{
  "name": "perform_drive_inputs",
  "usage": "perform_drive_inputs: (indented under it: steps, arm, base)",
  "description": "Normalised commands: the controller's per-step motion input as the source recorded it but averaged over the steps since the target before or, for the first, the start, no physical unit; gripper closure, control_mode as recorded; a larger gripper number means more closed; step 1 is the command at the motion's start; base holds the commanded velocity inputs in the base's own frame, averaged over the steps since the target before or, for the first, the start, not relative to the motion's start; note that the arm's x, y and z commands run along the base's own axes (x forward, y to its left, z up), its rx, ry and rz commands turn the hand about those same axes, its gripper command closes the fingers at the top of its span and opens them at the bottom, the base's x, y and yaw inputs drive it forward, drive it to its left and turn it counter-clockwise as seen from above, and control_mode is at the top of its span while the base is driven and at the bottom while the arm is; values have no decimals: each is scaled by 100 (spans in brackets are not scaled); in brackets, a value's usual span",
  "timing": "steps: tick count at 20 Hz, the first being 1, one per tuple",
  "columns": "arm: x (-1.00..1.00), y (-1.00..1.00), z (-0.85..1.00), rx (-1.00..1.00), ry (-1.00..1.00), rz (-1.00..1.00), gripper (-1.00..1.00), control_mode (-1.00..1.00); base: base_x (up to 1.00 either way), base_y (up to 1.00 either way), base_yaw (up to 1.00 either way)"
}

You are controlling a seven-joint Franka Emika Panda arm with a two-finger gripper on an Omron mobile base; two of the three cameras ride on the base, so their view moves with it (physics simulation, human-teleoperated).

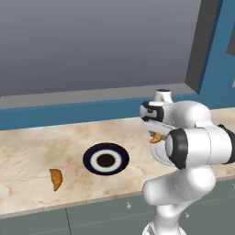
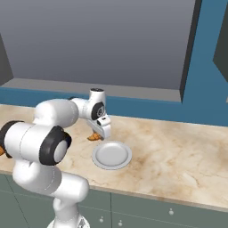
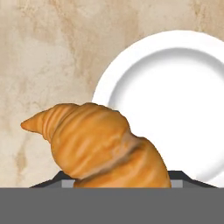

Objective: Place the pastries on the plates.

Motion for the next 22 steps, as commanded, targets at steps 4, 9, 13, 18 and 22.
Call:
perform_drive_inputs:
  steps: [4, 9, 13, 18, 22]
  arm:
    - [0, -61, -23, 0, 0, 0, 100, -100]
    - [0, -12, -25, 0, 0, 0, 100, -100]
    - [0, -10, -31, 0, 0, 0, 100, -100]
    - [0, -14, -24, 0, 0, 0, 100, -100]
    - [0, -15, -20, 0, 0, 0, 100, -100]
  base:
    - [0, 0, 0]
    - [0, 0, 0]
    - [0, 0, 0]
    - [0, 0, 0]
    - [0, 0, 0]
